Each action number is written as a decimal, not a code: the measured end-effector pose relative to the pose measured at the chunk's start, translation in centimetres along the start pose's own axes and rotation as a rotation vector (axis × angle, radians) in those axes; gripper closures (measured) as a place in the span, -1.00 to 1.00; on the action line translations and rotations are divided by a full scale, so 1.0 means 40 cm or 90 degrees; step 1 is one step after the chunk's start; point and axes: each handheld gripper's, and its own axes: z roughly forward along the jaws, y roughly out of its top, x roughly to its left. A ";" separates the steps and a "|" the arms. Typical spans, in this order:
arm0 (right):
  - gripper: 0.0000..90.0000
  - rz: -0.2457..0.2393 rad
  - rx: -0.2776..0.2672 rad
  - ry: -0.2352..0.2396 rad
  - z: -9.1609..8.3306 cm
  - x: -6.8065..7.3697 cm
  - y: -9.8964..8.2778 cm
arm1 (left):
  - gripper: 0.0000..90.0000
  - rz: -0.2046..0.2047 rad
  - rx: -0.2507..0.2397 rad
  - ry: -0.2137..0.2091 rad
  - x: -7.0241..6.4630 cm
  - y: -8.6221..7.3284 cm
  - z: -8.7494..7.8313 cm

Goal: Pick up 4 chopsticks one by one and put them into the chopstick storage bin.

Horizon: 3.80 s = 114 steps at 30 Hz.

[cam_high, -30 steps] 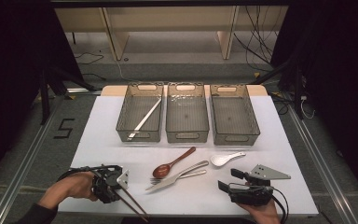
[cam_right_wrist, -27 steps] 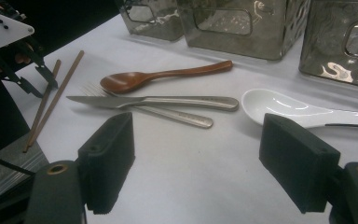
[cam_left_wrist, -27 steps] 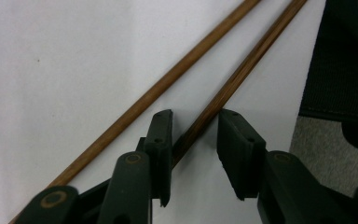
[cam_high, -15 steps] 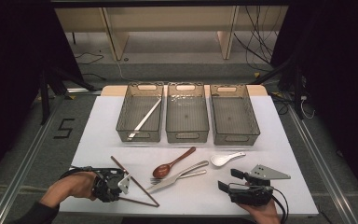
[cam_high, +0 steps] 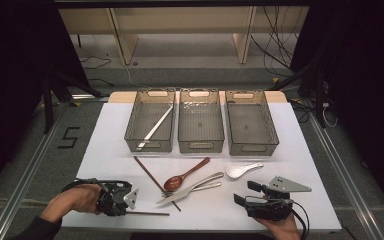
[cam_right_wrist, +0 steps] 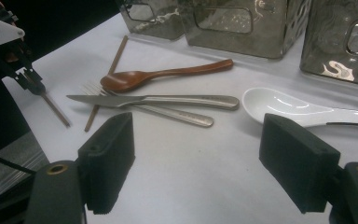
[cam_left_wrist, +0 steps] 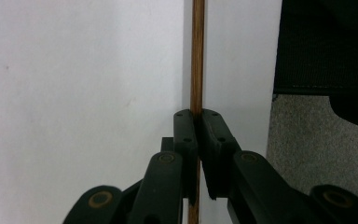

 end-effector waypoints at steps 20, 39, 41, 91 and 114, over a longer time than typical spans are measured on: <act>-0.40 0.000 -0.001 -0.001 0.000 0.000 0.000 | 0.88 -0.091 -0.125 0.078 0.047 -0.008 -0.126; -0.40 0.000 -0.005 0.000 -0.002 -0.001 0.001 | 0.88 -0.345 -0.282 0.154 0.213 0.036 -0.207; -0.40 -0.001 -0.004 0.001 -0.002 -0.001 0.001 | 0.89 -0.358 -0.290 0.159 0.233 0.042 -0.215; -0.40 0.001 -0.005 0.008 -0.003 -0.004 0.000 | 0.88 -0.523 -0.411 0.299 0.524 0.074 -0.234; -0.40 0.001 -0.004 0.007 -0.003 -0.003 -0.001 | 0.85 -0.588 -0.377 0.262 0.533 0.029 -0.141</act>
